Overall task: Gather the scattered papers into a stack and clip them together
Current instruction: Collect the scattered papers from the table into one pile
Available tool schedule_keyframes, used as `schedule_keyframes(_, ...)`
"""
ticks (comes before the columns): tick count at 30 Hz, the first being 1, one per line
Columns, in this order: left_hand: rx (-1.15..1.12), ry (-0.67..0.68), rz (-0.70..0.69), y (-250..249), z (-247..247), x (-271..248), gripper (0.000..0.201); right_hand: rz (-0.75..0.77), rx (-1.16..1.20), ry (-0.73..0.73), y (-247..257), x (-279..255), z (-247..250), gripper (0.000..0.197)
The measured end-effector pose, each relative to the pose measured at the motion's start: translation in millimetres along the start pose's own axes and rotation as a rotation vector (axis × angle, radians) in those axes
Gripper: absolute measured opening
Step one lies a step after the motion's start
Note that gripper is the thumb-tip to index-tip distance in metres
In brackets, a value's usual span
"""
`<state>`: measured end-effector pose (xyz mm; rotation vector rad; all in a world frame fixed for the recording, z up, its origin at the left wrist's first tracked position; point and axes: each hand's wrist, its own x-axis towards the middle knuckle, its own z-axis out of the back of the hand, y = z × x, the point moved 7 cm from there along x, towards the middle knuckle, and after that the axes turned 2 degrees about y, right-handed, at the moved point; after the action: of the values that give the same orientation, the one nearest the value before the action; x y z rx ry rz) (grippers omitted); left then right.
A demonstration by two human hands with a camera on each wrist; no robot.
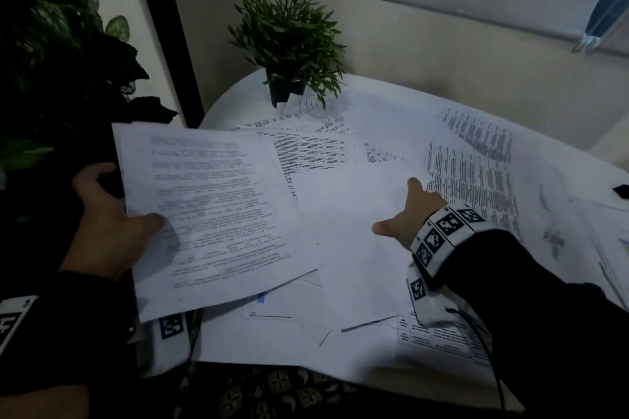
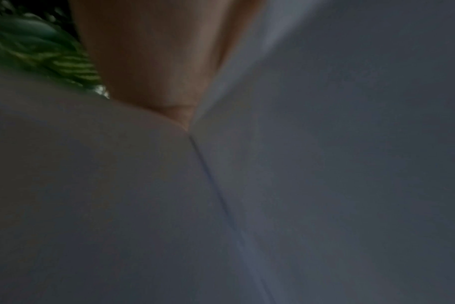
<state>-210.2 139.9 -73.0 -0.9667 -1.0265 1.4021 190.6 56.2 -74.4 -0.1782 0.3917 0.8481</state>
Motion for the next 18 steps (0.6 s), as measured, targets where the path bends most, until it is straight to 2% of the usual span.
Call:
schedule_keyframes(3, -0.029, -0.035, -0.116, -14, 7, -5, 0.068, -0.053, -0.036, -0.053, -8, 0, 2, 0.111)
schedule_keyframes(6, -0.039, -0.011, -0.149, -23, 3, -8, 0.066, -0.074, 0.007, -0.019, -14, 6, 1, 0.119)
schedule_keyframes(9, -0.073, 0.013, -0.123, -21, 1, -7, 0.066, -0.106, 0.096, 0.009, -23, 12, 6, 0.125)
schedule_keyframes(13, -0.101, -0.003, -0.112, -23, -1, -8, 0.064, -0.112, 0.287, -0.064, -42, 12, 33, 0.092)
schedule_keyframes(18, -0.145, 0.08, -0.127, -27, -10, -4, 0.068, -0.028, 0.238, -0.213, -64, -12, 94, 0.07)
